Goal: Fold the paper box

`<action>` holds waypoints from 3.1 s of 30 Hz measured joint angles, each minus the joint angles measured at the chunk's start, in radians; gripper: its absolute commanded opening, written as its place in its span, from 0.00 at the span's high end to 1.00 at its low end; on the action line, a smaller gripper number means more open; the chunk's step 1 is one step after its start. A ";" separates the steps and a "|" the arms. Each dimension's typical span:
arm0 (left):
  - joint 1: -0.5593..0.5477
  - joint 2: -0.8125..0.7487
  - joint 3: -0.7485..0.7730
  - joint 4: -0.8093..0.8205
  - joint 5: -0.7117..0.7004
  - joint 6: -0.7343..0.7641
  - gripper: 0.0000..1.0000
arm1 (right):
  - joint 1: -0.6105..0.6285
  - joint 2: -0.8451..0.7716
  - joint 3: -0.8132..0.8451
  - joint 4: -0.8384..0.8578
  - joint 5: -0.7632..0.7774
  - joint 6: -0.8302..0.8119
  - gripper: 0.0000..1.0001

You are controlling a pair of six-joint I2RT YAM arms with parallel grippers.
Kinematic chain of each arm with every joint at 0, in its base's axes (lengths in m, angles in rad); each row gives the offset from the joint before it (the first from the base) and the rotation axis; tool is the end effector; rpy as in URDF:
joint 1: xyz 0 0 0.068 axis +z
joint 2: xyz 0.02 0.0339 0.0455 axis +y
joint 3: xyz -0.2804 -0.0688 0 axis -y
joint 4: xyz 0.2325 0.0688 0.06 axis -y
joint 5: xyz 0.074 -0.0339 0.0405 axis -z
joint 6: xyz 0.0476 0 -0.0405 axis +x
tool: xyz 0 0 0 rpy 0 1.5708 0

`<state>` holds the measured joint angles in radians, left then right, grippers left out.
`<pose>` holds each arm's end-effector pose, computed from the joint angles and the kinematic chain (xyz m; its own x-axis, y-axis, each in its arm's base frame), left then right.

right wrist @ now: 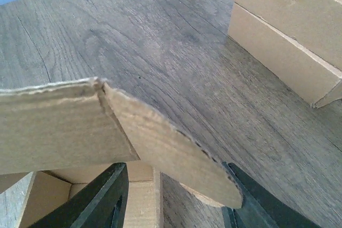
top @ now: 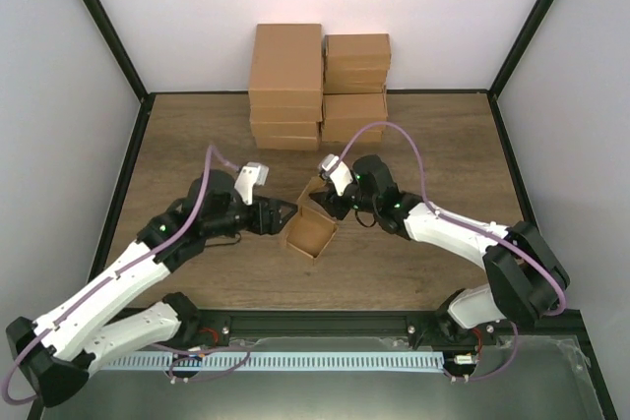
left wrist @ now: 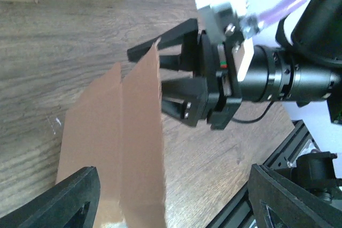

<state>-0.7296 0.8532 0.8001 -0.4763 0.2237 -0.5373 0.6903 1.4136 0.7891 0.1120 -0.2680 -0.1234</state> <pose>0.1233 -0.1245 0.3115 -0.7291 -0.0175 -0.6842 0.4883 0.6871 -0.5380 0.2266 0.2035 0.2444 -0.2777 -0.3833 -0.8809 -0.8325 0.5536 0.0216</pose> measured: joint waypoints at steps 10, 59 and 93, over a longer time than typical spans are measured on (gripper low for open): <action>-0.004 0.299 0.266 -0.186 -0.048 0.117 0.37 | 0.000 0.000 0.001 -0.010 -0.016 0.008 0.51; 0.219 0.504 0.360 -0.315 -0.025 0.384 0.96 | 0.137 0.207 0.204 0.164 -0.220 -0.488 0.00; 0.219 0.403 0.386 -0.379 0.092 0.414 0.96 | 0.137 -0.098 -0.148 0.320 -0.156 -0.306 0.00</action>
<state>-0.5102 1.2560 1.1858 -0.8555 0.3157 -0.1230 0.8272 1.3151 0.6407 0.4324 -0.4244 -0.4290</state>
